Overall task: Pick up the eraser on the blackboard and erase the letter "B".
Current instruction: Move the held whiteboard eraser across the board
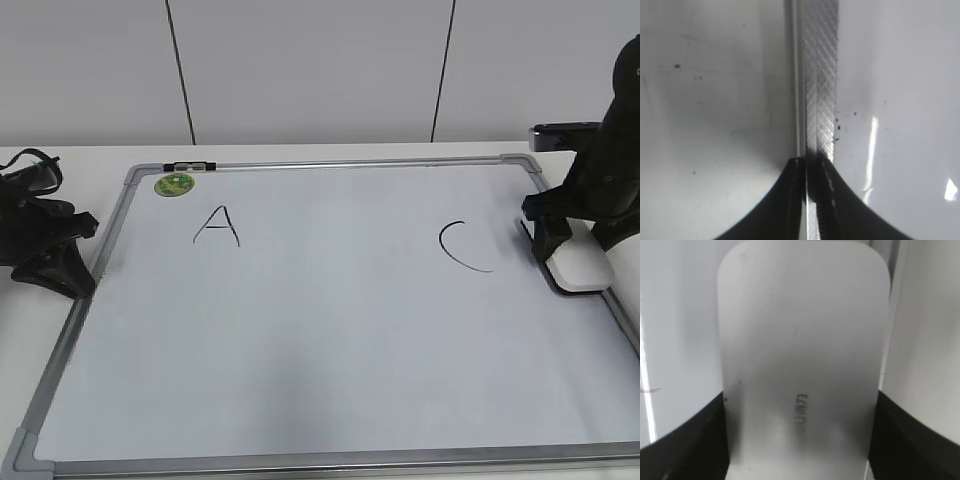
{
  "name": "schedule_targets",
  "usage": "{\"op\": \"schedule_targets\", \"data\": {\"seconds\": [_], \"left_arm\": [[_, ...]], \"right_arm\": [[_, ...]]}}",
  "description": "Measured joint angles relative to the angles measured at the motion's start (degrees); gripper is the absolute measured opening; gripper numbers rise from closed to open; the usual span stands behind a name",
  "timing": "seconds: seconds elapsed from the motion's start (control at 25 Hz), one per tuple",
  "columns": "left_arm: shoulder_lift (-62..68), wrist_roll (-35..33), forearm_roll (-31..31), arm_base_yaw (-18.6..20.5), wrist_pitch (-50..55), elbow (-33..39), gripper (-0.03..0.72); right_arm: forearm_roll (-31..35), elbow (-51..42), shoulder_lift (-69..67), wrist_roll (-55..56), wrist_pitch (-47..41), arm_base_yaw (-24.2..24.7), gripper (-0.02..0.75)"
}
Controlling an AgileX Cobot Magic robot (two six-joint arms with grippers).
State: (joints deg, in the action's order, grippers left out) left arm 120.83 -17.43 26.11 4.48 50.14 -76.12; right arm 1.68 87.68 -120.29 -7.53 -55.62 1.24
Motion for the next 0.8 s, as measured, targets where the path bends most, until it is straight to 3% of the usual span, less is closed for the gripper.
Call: {"op": "schedule_targets", "data": {"seconds": [0.48,0.8], "left_arm": [[0.0,0.0,0.0,0.09,0.0,0.0,0.045],[0.0,0.0,-0.04,0.09,0.0,0.0,0.05]], "right_arm": [[-0.46,0.0,-1.1,0.48,0.99,0.0,0.536],[-0.46,0.74,-1.12,1.38,0.28,0.0,0.598]]}}
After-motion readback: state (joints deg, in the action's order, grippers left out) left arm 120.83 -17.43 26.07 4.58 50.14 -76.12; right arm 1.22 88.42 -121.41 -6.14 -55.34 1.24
